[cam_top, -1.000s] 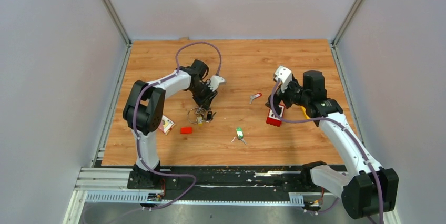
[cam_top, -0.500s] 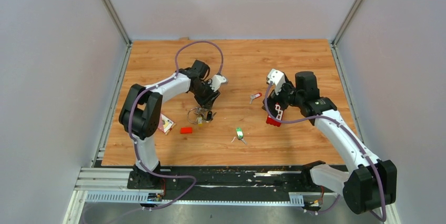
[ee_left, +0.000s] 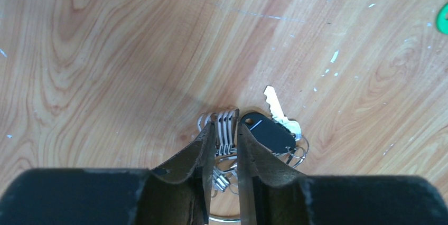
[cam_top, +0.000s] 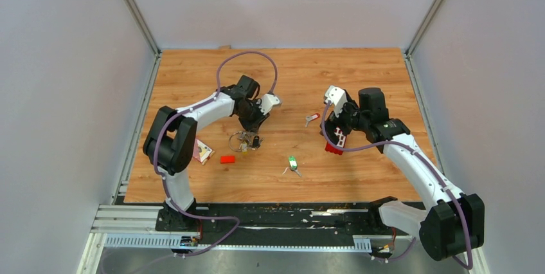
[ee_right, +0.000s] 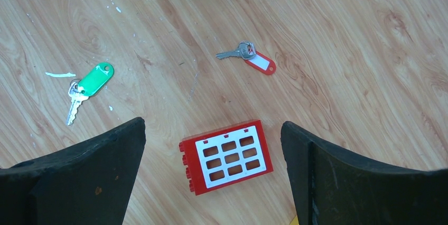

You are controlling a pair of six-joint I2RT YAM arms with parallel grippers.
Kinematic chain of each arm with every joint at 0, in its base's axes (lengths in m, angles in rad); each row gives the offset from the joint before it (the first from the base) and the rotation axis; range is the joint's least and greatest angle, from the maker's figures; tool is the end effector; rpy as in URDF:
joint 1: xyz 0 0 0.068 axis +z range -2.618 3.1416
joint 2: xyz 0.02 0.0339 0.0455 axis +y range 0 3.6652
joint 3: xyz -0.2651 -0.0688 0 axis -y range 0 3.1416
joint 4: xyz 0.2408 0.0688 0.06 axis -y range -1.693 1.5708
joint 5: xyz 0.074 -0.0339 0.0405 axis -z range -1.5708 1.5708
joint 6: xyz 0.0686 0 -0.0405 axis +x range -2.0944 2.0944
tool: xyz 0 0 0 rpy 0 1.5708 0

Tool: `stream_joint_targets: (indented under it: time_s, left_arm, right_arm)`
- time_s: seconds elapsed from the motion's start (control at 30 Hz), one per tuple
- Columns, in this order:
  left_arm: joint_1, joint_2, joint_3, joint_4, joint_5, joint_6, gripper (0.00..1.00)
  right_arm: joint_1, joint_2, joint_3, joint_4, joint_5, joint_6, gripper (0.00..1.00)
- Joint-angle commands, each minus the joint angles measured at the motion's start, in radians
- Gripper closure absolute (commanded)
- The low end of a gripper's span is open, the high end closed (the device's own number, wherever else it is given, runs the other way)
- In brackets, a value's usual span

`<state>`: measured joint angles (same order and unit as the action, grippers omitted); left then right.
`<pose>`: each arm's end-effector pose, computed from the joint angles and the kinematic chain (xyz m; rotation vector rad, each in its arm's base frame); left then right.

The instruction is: Put the keys on the keyring

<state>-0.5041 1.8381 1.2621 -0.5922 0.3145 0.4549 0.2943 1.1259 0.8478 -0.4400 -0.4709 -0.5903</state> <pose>0.3218 -0.2017 0.1602 1.3302 2.3678 -0.4439 0.2357 0.1040 0.2555 -1.1635 1.8942 0.3764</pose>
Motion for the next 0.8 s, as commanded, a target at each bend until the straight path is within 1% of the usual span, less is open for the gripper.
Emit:
stream_joint_targets:
  time_s: [0.0,0.07,0.3,0.43,0.53,0.63,0.77]
  left_arm:
    - [-0.001,0.016,0.017,0.004,-0.044,0.011,0.73]
    - [-0.001,0.025,0.017,-0.004,-0.037,0.014,0.75]
    - [-0.001,0.042,0.018,-0.03,0.006,0.027,0.76]
    - [-0.001,0.057,0.013,-0.024,-0.004,0.028,0.74]
    - [-0.001,0.065,0.01,-0.014,-0.014,0.021,0.75]
    - [-0.001,0.062,0.008,-0.014,-0.003,0.019,0.78]
    - [-0.001,0.037,0.007,-0.024,0.046,0.027,0.88]
  right_arm:
    - [0.005,-0.02,0.022,0.001,0.001,-0.015,0.0]
    - [0.005,-0.021,0.022,0.002,0.004,-0.015,0.0]
    - [0.005,-0.021,0.02,0.001,0.006,-0.017,0.0]
    - [0.005,-0.021,0.021,0.001,0.005,-0.016,0.0]
    - [0.005,-0.022,0.02,0.001,0.005,-0.018,0.0]
    - [0.005,-0.02,0.02,0.0,0.005,-0.018,0.0]
    - [0.005,-0.019,0.02,0.0,0.006,-0.019,0.0]
